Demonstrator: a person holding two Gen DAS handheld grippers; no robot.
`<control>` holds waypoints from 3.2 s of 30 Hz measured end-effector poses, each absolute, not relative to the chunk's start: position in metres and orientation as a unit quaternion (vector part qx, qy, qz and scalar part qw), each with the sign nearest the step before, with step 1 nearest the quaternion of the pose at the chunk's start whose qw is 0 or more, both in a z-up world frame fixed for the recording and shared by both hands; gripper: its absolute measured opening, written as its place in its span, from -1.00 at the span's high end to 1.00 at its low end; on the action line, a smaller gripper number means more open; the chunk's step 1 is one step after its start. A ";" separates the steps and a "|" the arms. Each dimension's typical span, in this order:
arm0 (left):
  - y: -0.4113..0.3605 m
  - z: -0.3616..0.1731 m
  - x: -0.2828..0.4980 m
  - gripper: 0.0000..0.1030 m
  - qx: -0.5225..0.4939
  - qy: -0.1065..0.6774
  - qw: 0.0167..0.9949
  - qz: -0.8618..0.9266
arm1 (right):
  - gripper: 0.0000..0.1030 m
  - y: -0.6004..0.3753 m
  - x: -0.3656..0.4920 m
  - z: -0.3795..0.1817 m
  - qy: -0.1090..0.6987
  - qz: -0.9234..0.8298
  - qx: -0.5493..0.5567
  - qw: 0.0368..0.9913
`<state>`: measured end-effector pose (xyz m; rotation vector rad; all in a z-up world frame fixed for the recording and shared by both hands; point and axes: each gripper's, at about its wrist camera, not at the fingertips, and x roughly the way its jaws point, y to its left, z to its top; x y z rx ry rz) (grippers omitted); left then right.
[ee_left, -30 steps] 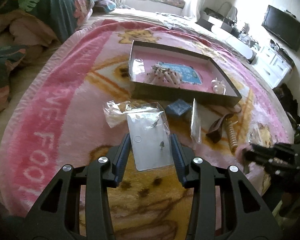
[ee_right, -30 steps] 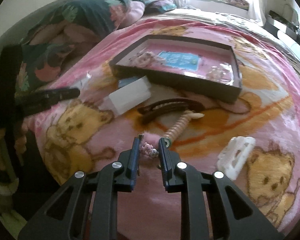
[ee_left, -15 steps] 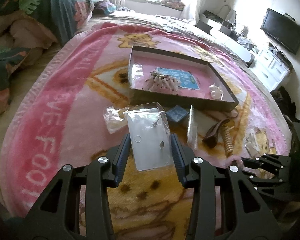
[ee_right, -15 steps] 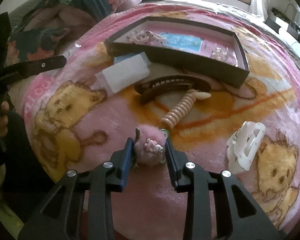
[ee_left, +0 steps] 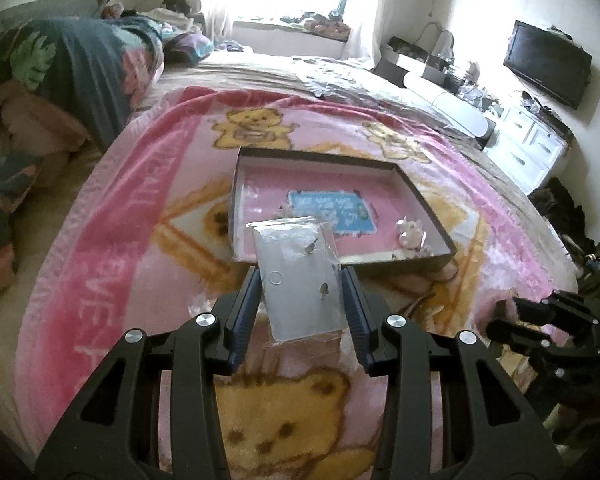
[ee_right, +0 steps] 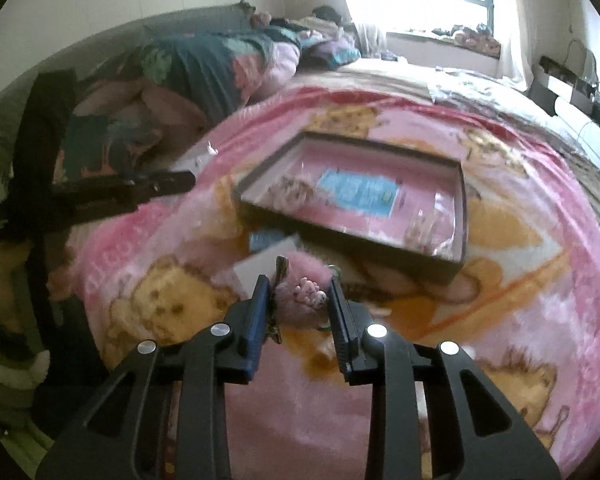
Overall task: Organize jewelry
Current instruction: 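Lift and carry the clear bag and pink clip toward the box with both tools, then lower the bag and pink clip into the box and open both tools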
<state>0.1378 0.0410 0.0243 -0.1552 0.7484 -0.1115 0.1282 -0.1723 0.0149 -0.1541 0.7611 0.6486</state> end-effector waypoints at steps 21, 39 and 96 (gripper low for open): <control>0.005 0.047 0.194 0.36 -0.052 0.350 0.930 -0.102 | 0.46 -0.246 0.184 0.058 0.309 0.209 -0.004 0.928; -0.034 0.022 0.245 0.35 -0.021 0.382 0.913 -0.144 | 0.46 -0.256 0.236 0.047 0.323 0.178 -0.005 0.930; 0.000 0.002 0.260 -0.60 -0.054 0.424 0.898 -0.107 | -0.64 -0.222 0.311 -0.016 0.401 0.224 0.030 0.888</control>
